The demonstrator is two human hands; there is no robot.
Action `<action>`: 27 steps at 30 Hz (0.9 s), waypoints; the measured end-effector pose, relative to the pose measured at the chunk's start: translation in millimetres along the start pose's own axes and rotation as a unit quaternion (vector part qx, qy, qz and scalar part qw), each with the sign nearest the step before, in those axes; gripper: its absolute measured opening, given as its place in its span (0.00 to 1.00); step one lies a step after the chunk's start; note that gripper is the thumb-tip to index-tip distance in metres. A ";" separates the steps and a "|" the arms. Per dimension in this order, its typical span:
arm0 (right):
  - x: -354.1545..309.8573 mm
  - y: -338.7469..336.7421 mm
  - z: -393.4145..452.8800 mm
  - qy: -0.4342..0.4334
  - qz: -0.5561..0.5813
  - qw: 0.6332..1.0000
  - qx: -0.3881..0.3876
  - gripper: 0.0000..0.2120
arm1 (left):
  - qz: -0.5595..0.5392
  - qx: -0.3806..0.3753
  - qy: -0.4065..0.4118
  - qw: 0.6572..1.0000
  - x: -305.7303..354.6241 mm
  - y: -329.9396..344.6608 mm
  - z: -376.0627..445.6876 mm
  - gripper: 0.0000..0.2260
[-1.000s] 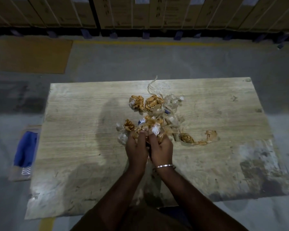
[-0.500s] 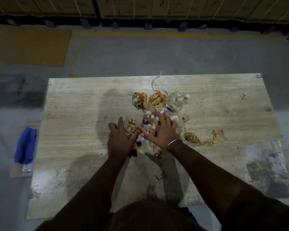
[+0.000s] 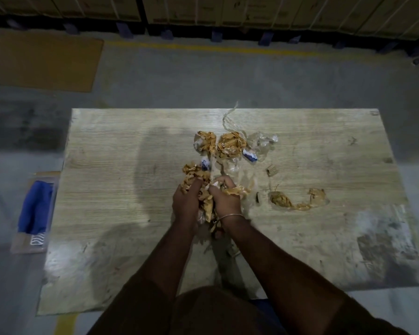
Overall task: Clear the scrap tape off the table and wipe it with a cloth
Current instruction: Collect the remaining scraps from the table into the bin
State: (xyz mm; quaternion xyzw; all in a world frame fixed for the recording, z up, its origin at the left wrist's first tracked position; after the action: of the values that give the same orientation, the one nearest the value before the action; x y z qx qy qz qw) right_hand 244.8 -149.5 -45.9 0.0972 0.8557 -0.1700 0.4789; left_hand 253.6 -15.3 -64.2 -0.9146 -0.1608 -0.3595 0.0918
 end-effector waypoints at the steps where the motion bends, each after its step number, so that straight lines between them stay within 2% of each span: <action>1: 0.3 0.1 -4.1 0.037 0.049 0.998 0.015 0.06 | -0.060 -0.024 -0.031 0.997 -1.8 5.2 -5.7 0.20; 4: -8.3 -4.5 -10.6 0.069 0.148 0.986 0.025 0.04 | -0.148 -0.087 -0.072 0.982 -6.0 18.2 -17.2 0.21; 7: -21.4 -9.7 -11.5 0.071 0.213 0.974 0.006 0.09 | -0.197 -0.167 -0.098 0.961 -3.7 31.7 -33.7 0.28; 11: -30.4 -18.7 -18.3 0.073 0.225 0.972 0.001 0.17 | -0.249 -0.231 -0.136 0.931 2.8 44.1 -52.3 0.21; 13: -34.4 -24.0 -25.1 0.064 0.215 0.974 0.002 0.16 | -0.243 -0.254 -0.153 0.924 1.4 44.3 -58.1 0.25; 18: -41.7 -40.3 -41.2 -0.010 0.144 0.990 -0.002 0.10 | -0.295 -0.262 -0.207 0.895 -4.6 42.3 -82.2 0.19; 24: -32.9 -63.7 -75.8 -0.141 -0.014 0.987 0.080 0.16 | -0.298 -0.159 -0.126 0.933 -18.3 49.6 -102.3 0.13; 27: -33.3 -79.3 -84.1 -0.131 -0.003 0.987 0.095 0.17 | -0.290 -0.136 -0.096 0.943 -22.2 56.7 -121.9 0.15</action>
State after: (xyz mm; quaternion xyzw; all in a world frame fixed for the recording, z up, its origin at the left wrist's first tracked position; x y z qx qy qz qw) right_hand 170.0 -190.5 38.8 0.1166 0.7656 -0.2635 0.5752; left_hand 182.2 -107.7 5.9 -0.8623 -0.3762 -0.2999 -0.1577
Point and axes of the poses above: each hand's wrist, its own z-axis towards the middle knuckle, its own y-axis out of the palm, x = y × z, the point moved 5 cm from there along z, towards the middle knuckle, and after that the axes turned 5 degrees about -z, right-handed, at the moved point
